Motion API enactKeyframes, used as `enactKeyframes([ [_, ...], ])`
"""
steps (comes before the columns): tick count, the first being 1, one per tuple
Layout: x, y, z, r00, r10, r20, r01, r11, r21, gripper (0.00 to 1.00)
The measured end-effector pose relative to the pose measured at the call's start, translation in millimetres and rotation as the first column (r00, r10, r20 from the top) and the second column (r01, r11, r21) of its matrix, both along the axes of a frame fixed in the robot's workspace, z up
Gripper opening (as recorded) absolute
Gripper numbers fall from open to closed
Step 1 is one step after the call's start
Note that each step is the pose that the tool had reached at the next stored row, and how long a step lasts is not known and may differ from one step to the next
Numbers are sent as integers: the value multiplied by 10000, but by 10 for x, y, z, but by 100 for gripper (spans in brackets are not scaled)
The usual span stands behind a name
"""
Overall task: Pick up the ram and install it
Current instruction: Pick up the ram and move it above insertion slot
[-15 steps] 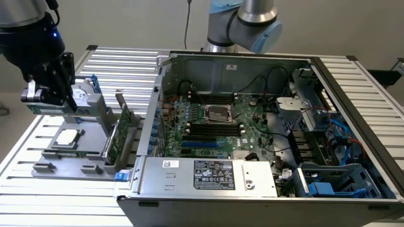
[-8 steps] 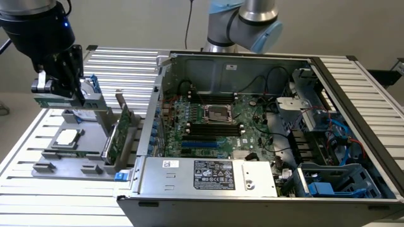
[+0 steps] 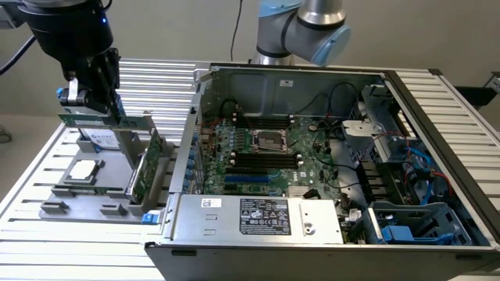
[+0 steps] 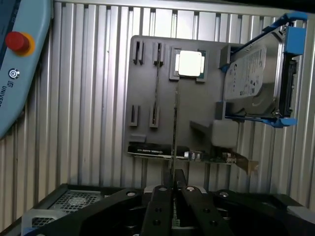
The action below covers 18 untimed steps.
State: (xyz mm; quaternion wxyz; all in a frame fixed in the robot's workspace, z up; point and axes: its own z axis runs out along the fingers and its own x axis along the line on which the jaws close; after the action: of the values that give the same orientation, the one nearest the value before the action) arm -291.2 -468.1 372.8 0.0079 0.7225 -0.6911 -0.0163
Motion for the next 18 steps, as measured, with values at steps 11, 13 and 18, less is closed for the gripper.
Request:
enactKeyframes([
  [11,425,70,78,10000,1,-3,-1,10000,0,13],
  [13,509,82,87,10000,1,-3,-1,10000,0,13],
  [18,734,108,109,10000,1,-3,-1,10000,0,13],
])
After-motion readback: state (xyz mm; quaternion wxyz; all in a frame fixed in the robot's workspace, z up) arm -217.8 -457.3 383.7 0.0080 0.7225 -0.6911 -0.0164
